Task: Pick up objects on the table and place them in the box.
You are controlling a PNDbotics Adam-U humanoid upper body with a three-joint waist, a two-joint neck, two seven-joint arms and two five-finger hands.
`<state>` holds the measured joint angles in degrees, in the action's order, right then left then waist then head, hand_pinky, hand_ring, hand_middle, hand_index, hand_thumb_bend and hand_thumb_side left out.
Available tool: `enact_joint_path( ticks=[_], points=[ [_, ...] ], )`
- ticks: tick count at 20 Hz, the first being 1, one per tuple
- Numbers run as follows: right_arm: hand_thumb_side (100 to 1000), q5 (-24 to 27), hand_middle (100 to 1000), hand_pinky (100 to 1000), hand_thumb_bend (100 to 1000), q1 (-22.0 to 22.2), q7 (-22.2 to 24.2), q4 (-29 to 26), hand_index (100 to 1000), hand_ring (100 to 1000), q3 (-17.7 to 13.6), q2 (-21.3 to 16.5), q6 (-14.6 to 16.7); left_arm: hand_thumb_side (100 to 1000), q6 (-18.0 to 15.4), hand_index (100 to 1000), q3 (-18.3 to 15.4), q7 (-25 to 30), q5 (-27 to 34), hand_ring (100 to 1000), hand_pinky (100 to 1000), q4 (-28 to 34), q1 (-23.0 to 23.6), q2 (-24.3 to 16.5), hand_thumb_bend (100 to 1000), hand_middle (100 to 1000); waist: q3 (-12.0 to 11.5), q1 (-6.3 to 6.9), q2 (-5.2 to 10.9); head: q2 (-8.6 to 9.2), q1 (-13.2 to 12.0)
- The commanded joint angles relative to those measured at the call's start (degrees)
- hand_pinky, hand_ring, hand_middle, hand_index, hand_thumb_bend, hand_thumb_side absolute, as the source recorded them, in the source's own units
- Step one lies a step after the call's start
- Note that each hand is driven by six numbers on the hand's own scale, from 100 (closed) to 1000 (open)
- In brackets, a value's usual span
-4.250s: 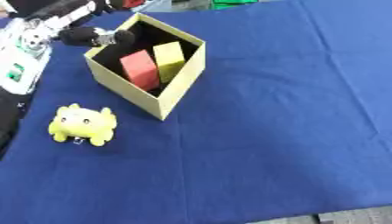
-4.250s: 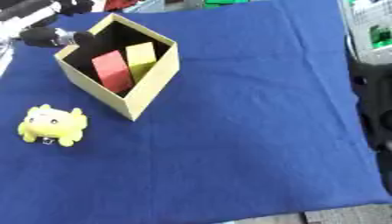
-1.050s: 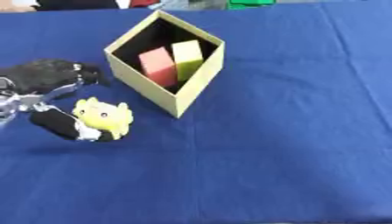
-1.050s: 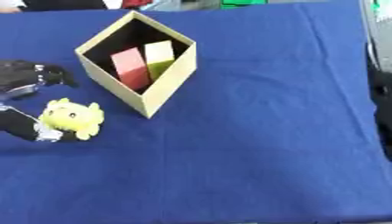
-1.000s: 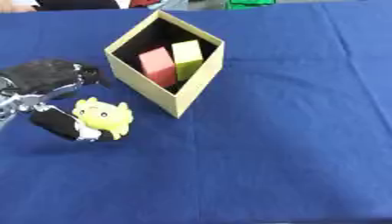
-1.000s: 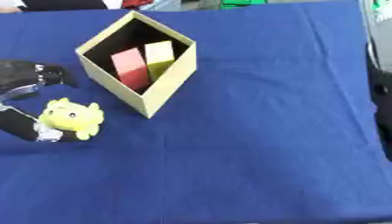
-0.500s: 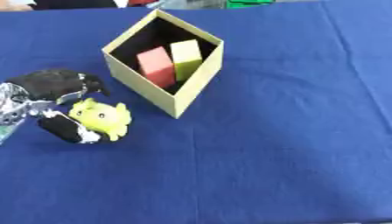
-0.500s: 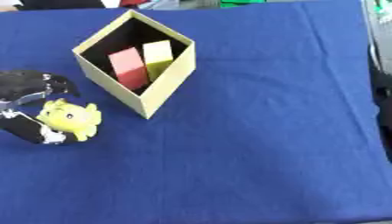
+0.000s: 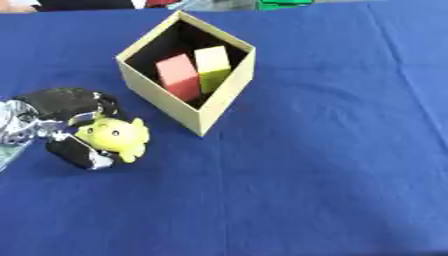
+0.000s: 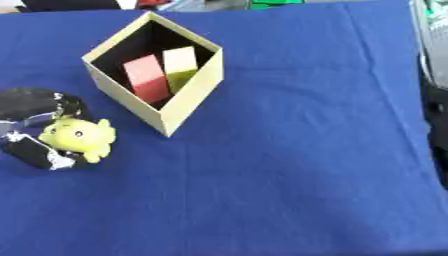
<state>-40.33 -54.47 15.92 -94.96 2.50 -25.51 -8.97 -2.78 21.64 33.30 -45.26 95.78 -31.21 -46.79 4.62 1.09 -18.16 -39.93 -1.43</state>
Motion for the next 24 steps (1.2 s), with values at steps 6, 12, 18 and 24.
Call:
enact_joint_path(
  ticks=[6, 12, 18, 24],
  points=[
    [904, 0.2, 777, 902, 100, -1.5, 0.1, -1.3, 818, 840, -0.5, -0.7, -0.1, 491, -0.2, 756, -0.1, -2.0, -1.8, 730, 721, -0.7, -0.8, -0.5, 359, 685, 0.1, -0.20, 0.91, 0.54, -0.2],
    [905, 0.3, 777, 903, 100, -1.3, 0.2, -1.2, 818, 841, -0.5, -0.7, -0.1, 470, -0.1, 739, -0.1, -3.0, -2.3, 713, 705, -0.2, -0.7, -0.5, 329, 664, 0.1, -0.22, 0.97, 0.41, -0.1],
    [903, 0.2, 776, 903, 100, -0.9, 0.2, -1.3, 818, 841, -0.5, -0.7, -0.1, 420, 0.0, 724, -0.9, -3.1, -2.4, 693, 688, 2.0, -0.9, -1.4, 277, 640, -0.1, 0.00, 1.44, 0.27, 0.3],
    [902, 0.0, 776, 903, 100, -0.7, 0.1, -1.4, 818, 841, -0.5, -0.7, -0.1, 401, 0.5, 724, -1.9, -2.8, -1.6, 688, 684, 4.2, -0.7, -2.3, 258, 640, -0.3, 0.18, 1.78, 0.24, 0.7]
  ],
)
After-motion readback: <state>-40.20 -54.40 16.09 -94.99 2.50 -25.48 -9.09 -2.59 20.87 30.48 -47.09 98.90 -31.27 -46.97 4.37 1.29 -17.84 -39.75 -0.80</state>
